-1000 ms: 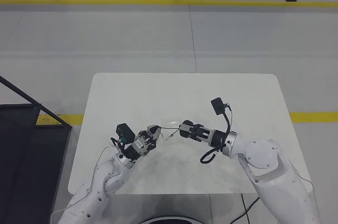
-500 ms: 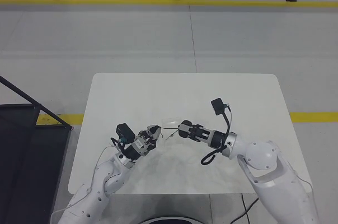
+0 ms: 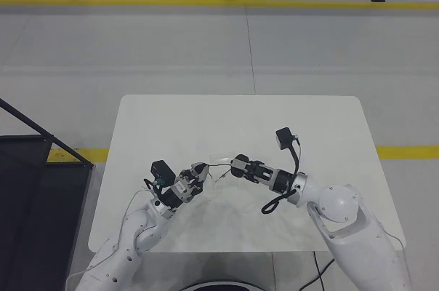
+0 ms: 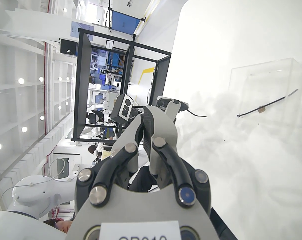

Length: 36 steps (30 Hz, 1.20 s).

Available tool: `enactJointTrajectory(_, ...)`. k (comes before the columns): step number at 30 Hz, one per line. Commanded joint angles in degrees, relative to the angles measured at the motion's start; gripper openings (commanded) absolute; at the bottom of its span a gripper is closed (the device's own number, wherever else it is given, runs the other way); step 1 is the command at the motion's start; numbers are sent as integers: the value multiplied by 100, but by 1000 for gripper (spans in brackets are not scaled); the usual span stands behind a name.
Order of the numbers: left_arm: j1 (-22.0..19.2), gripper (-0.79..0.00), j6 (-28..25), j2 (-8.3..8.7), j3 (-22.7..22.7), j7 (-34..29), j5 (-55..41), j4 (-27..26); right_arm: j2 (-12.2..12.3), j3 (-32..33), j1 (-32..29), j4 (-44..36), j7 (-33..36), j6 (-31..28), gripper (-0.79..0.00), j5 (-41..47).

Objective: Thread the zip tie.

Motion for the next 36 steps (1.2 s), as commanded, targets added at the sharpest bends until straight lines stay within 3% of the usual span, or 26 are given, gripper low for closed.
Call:
enactJointTrajectory(1, 0, -785, 0, 0, 0, 0, 0, 0, -5, -12, 3, 5, 5, -25, -785, 10)
enactJointTrajectory(17, 0, -785, 0, 0, 0, 0, 0, 0, -38, -26, -33, 58, -53, -236, -785, 164)
enactJointTrajectory(36, 0, -785, 0, 0, 0, 0, 0, 0, -73, -342, 398, 206, 426, 479, -785, -283)
